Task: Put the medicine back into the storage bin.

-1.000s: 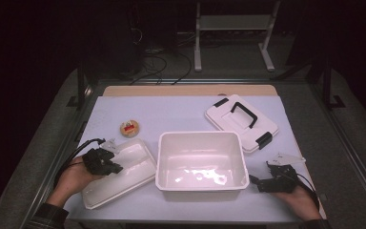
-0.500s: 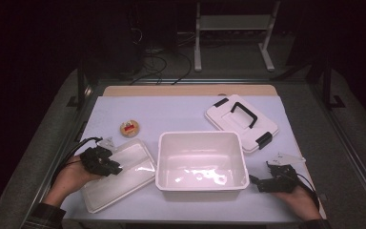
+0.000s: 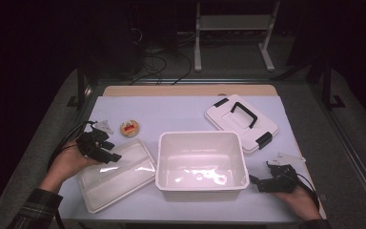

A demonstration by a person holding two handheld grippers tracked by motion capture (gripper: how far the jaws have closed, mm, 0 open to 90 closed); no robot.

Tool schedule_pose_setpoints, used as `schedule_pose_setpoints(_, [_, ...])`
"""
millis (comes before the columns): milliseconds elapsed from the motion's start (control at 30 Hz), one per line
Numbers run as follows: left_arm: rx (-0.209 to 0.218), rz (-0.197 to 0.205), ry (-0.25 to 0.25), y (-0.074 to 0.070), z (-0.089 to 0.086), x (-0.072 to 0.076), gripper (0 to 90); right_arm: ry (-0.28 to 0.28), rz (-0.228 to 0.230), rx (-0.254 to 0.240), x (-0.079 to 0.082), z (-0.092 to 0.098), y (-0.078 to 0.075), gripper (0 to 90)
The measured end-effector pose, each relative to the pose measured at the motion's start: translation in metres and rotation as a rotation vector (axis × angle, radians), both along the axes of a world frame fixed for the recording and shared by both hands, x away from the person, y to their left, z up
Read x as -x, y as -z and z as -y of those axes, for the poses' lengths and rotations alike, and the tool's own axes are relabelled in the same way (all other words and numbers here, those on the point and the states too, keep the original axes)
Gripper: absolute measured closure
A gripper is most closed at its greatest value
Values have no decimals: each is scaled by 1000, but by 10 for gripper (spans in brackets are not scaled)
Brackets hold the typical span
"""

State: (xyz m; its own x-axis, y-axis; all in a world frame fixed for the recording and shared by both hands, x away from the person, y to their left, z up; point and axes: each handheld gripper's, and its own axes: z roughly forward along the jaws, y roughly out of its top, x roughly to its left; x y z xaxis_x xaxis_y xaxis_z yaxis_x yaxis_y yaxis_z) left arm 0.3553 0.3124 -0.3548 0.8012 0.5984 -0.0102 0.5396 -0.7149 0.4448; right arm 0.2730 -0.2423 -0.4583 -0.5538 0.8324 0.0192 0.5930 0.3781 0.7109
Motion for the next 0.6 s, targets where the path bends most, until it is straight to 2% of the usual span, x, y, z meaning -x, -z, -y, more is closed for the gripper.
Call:
schedule_pose_setpoints(267, [-18, 31, -15, -11, 6, -22, 292, 0, 0, 0, 0, 0, 0, 128])
schedule_pose_setpoints(600, [-27, 62, -55, -22, 16, -61, 223, -1, -1, -2, 0, 0, 0, 128])
